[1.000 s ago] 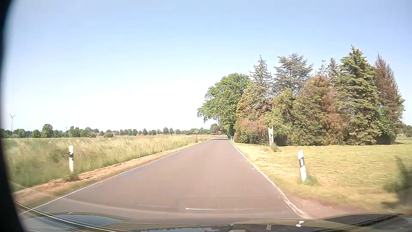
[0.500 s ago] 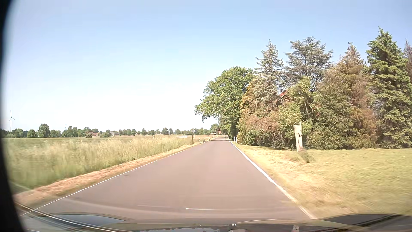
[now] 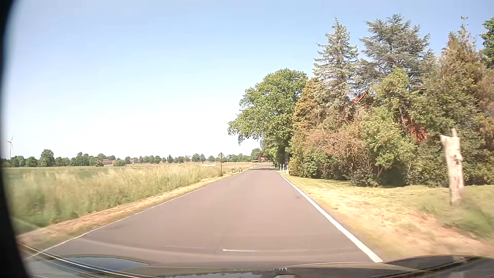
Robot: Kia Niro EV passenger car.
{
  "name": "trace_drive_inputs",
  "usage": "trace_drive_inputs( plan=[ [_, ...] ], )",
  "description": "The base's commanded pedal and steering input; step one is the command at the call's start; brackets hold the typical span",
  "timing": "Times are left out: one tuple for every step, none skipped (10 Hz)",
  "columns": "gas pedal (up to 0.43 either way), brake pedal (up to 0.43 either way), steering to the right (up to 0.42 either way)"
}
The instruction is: Follow the waypoints while adhering to traffic rules and regulations
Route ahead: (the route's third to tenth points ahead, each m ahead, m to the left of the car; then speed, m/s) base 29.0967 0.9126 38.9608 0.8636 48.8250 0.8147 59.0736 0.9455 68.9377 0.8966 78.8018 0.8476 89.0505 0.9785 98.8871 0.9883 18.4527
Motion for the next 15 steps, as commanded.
trace_drive_inputs(
  plan=[
    [0.22,0.0,0.002],
    [0.22,0.0,0.002],
    [0.22,0.0,0.002],
    [0.22,0.0,0.002],
    [0.22,0.0,0.002],
    [0.22,0.0,0.002],
    [0.22,0.0,0.002],
    [0.22,0.0,0.002],
    [0.22,0.0,0.002],
    [0.209,0.0,0.001],
    [0.197,0.0,0.0],
    [0.189,0.0,0.0],
    [0.189,0.0,0.0],
    [0.189,0.0,0.0],
    [0.189,0.0,0.0]
  ],
)
